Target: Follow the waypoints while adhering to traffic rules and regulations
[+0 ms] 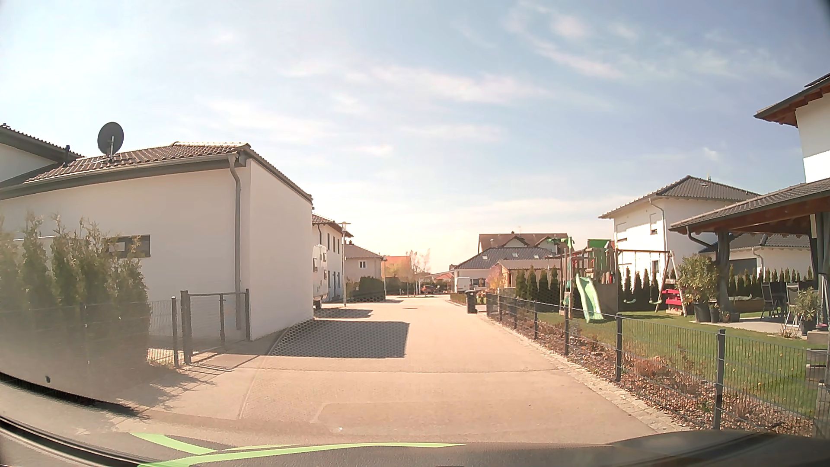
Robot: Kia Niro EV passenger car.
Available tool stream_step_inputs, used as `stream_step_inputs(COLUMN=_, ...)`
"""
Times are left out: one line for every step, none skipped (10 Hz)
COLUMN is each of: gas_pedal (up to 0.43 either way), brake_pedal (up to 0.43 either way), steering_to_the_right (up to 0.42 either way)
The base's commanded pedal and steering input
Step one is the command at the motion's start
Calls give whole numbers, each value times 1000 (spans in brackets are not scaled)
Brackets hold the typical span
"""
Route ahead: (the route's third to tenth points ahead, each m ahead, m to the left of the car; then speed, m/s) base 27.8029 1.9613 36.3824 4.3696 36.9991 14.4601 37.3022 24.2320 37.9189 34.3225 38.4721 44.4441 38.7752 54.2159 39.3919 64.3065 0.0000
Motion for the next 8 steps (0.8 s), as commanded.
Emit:
stream_step_inputs(gas_pedal=0, brake_pedal=360, steering_to_the_right=0)
stream_step_inputs(gas_pedal=0, brake_pedal=360, steering_to_the_right=0)
stream_step_inputs(gas_pedal=0, brake_pedal=360, steering_to_the_right=0)
stream_step_inputs(gas_pedal=0, brake_pedal=360, steering_to_the_right=0)
stream_step_inputs(gas_pedal=0, brake_pedal=360, steering_to_the_right=0)
stream_step_inputs(gas_pedal=0, brake_pedal=360, steering_to_the_right=0)
stream_step_inputs(gas_pedal=0, brake_pedal=360, steering_to_the_right=0)
stream_step_inputs(gas_pedal=0, brake_pedal=360, steering_to_the_right=0)
